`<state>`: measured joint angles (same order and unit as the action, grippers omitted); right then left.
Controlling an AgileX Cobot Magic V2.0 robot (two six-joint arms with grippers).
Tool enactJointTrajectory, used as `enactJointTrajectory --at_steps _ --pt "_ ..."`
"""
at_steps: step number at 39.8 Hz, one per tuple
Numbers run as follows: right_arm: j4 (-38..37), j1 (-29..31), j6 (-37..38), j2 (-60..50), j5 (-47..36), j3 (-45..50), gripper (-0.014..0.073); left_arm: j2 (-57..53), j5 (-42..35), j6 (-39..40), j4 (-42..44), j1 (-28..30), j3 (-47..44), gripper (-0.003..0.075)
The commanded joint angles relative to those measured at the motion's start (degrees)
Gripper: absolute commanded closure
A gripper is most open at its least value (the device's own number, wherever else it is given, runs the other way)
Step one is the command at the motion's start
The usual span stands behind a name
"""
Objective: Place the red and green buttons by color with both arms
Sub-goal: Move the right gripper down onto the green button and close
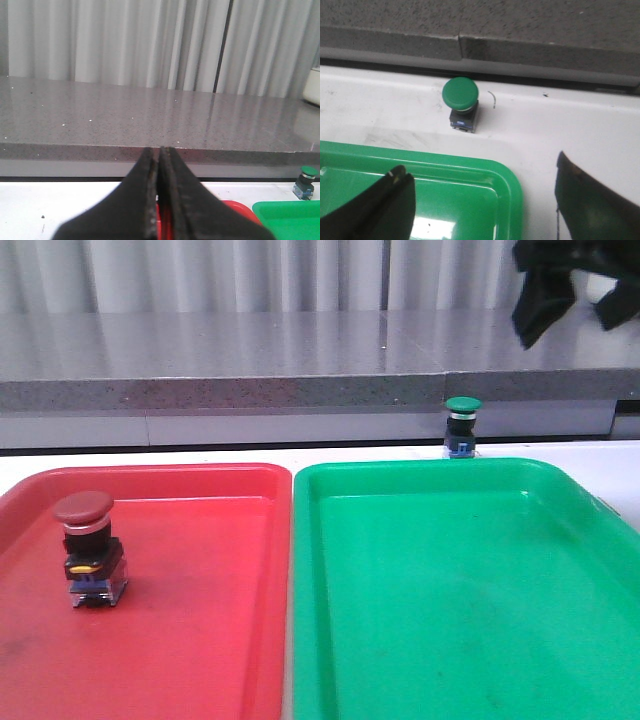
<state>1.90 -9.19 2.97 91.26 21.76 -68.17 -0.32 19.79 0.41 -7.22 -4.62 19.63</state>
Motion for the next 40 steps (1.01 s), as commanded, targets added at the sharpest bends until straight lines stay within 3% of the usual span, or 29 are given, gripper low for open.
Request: enactJointTrajectory --at_steps 1,18,35,40 --pt "0.01 -1.10 -0.05 3.12 -0.13 -6.74 0.0004 -0.77 -4.94 0.51 -0.65 -0.06 1.36 0.0740" --pt "0.01 -2.45 5.04 23.05 6.96 -26.59 0.0005 -0.77 -4.94 0.51 -0.65 -0.06 1.36 0.0740" --pt "0.01 -2.20 5.70 28.87 6.00 -32.84 0.0008 -0.77 -4.94 0.51 -0.65 -0.06 1.36 0.0740" --pt "0.01 -2.20 5.70 28.87 5.86 -32.84 0.0135 -0.77 -4.94 0.51 -0.65 -0.06 1.36 0.0740"
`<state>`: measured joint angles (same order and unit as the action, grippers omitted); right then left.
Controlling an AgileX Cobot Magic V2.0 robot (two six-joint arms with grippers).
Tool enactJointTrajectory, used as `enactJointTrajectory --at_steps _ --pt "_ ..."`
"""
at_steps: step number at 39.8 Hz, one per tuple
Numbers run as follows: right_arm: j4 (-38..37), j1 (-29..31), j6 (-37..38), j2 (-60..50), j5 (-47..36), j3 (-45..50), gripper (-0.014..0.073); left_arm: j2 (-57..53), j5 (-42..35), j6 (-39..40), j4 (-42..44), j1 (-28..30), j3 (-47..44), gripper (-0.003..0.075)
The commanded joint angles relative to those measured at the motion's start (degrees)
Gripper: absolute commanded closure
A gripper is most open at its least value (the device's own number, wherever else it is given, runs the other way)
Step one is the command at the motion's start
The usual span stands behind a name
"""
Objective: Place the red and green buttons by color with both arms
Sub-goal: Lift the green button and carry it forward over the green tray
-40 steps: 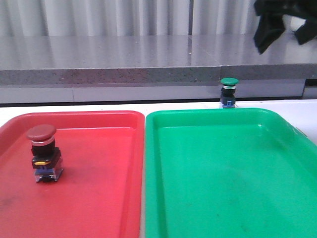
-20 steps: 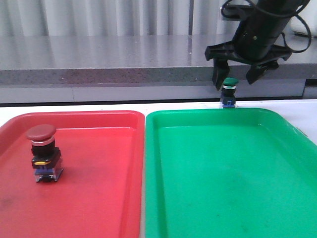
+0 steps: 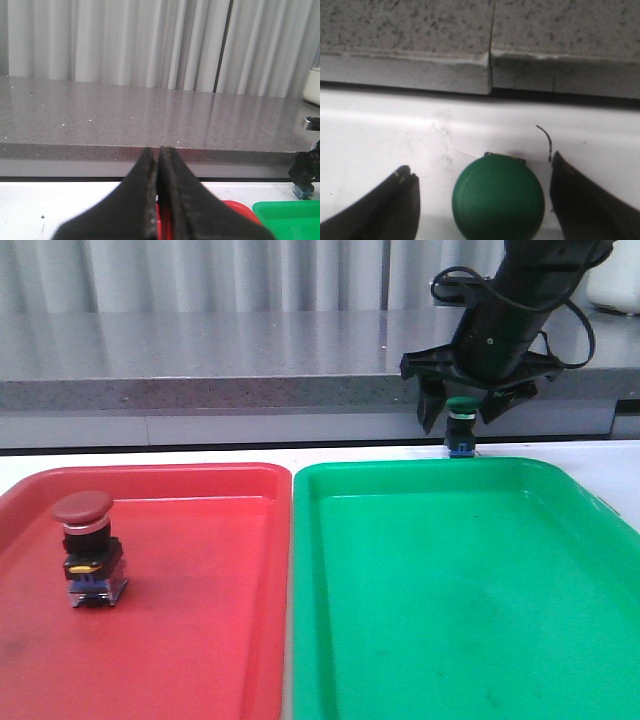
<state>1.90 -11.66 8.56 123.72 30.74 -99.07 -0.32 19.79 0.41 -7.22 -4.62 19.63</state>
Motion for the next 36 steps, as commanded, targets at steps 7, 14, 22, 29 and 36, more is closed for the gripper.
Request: enactJointTrajectory --at_steps 7,14,22,29,36 --pt "0.01 0.27 0.11 -3.60 -3.12 -1.95 0.0411 -0.77 -4.94 0.51 -0.65 -0.06 1.36 0.0740" --pt "0.01 0.27 0.11 -4.57 -2.47 -1.95 0.0500 -0.77 -4.94 0.51 -0.65 -0.06 1.36 0.0740" --pt "-0.05 -0.02 -0.34 -9.51 -1.25 -1.88 0.0500 -0.77 -4.94 0.51 -0.65 -0.06 1.36 0.0740" --pt "-0.39 -0.76 -0.75 -16.21 -2.12 2.40 0.0500 -0.77 -4.94 0.51 -0.65 -0.06 1.36 0.0740" --pt "-0.11 -2.84 -0.70 -26.40 -7.81 16.16 0.0500 -0.77 -4.94 0.51 -0.65 -0.06 1.36 0.0740"
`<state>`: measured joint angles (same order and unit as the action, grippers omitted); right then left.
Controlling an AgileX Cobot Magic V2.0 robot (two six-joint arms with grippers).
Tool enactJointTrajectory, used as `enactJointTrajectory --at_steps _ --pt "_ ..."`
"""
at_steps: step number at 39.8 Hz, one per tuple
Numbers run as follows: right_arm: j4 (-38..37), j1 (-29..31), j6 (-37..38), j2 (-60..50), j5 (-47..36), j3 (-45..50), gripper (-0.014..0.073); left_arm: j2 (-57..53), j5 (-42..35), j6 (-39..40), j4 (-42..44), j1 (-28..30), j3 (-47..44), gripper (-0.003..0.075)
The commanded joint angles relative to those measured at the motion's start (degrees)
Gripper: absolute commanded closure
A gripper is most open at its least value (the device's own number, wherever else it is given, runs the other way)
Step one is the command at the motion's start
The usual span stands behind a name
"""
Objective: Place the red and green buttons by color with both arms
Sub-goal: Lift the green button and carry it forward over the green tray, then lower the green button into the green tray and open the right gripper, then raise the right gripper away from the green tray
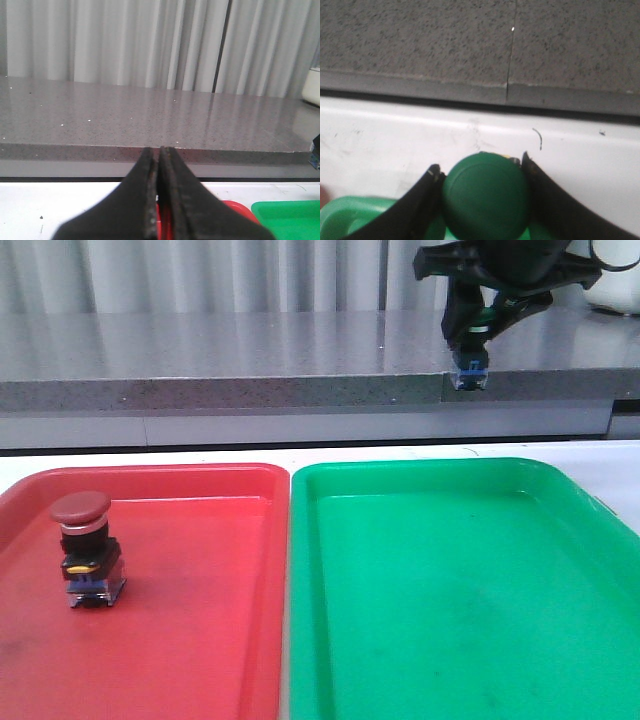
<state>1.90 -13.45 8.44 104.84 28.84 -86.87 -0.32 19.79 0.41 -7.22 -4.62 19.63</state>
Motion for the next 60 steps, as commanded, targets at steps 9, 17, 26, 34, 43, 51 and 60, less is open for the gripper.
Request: enactJointTrajectory --at_steps 9,17,26,34,43,51,60 --pt "2.43 -5.72 -0.58 -21.23 -14.25 25.67 0.0500 -0.77 -4.94 0.51 -0.65 -0.06 1.36 0.0740" --pt "8.70 -9.59 -0.58 -25.64 -19.89 39.68 0.0500 -0.77 -4.94 0.51 -0.65 -0.06 1.36 0.0740" --pt "8.89 -10.96 -0.58 -23.31 -21.90 43.72 0.0500 -0.77 -4.94 0.51 -0.65 -0.06 1.36 0.0740" --pt "10.99 -10.96 -0.58 -20.09 -21.95 43.72 0.0497 -0.77 -4.94 0.51 -0.65 -0.06 1.36 0.0740" --pt "11.46 -10.96 -0.58 -19.74 -21.34 43.72 0.0380 -0.77 -4.94 0.51 -0.65 -0.06 1.36 0.0740" --pt "11.78 -10.96 -0.58 -20.07 -21.30 43.66 0.0033 -0.77 -4.94 0.51 -0.65 -0.06 1.36 0.0740" --pt "12.35 -10.90 -0.58 -27.50 -21.30 43.60 -0.0014 -0.77 -4.94 0.51 -0.65 -0.06 1.36 0.0740"
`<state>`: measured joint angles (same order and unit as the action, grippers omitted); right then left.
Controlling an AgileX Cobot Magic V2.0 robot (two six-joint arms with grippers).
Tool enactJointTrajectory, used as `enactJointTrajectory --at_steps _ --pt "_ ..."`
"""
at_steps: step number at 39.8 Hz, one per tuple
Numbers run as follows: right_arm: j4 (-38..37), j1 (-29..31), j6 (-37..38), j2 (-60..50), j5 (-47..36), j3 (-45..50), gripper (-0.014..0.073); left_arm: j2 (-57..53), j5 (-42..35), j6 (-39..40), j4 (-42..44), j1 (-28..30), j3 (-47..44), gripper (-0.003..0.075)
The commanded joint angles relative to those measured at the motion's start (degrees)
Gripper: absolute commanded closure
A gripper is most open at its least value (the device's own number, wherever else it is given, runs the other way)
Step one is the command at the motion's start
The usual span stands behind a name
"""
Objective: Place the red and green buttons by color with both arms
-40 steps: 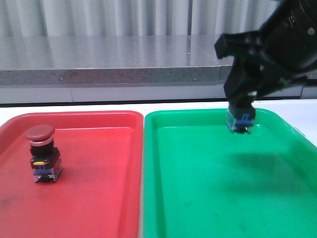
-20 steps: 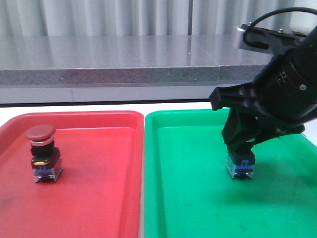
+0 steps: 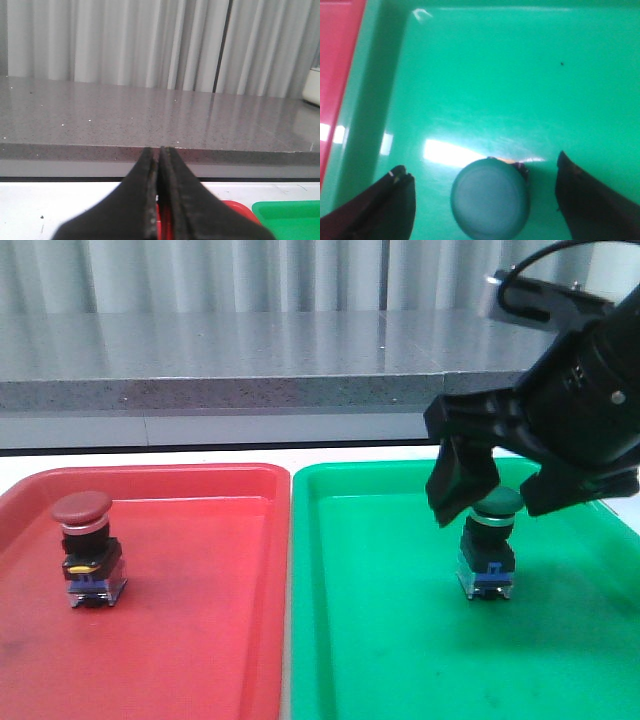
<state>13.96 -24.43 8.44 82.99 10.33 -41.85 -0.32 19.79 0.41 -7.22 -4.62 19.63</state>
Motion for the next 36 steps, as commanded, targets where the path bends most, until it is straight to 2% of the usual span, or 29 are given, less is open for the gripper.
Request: enactJointTrajectory --at_steps 1,3,5,7,8,13,15,19,22,32,36 --pt "0.29 0.12 -0.64 -6.72 -2.96 -1.54 -0.0014 -0.77 -4.94 0.51 -0.65 -0.06 1.36 0.0740" --pt "-0.20 0.12 -0.64 -9.11 -3.16 -1.91 0.0007 -0.77 -4.94 0.51 -0.65 -0.06 1.36 0.0740" --pt "-1.48 0.33 -0.64 -11.21 -3.16 -2.66 0.0076 -0.77 -4.94 0.51 -0.65 -0.06 1.36 0.0740" --pt "-2.73 0.33 -0.64 -13.20 -3.00 -3.68 0.0189 -0.77 -4.94 0.51 -0.65 -0.06 1.36 0.0740" --pt "-3.50 0.33 -0.64 -14.12 -3.09 -4.18 0.0288 -0.77 -4.94 0.51 -0.65 -0.06 1.36 0.0740" --pt "-9.62 0.33 -0.64 -17.75 -4.29 -5.50 0.0626 -0.77 -4.94 0.51 -0.65 -0.06 1.36 0.0740" --pt "-13.19 0.33 -0.64 -19.29 -4.62 -5.50 0.0723 -0.77 -4.94 0.51 -0.65 -0.06 1.36 0.0740" --pt "-19.05 0.33 -0.64 -22.01 -4.16 -5.45 0.0719 -0.77 -4.94 0.51 -0.65 -0.06 1.36 0.0740" --pt "-19.99 1.44 -0.64 -24.11 -2.01 -5.45 0.0718 -0.77 -4.94 0.51 -0.65 -0.06 1.36 0.0740" --pt "-19.99 14.20 -0.58 -36.41 6.24 -1.73 0.0718 -0.77 -4.94 0.51 -0.65 -0.06 1.36 0.0740" --pt "-19.86 16.37 -0.58 -42.89 7.27 2.40 0.0718 -0.77 -4.94 0.51 -0.65 -0.06 1.36 0.0740"
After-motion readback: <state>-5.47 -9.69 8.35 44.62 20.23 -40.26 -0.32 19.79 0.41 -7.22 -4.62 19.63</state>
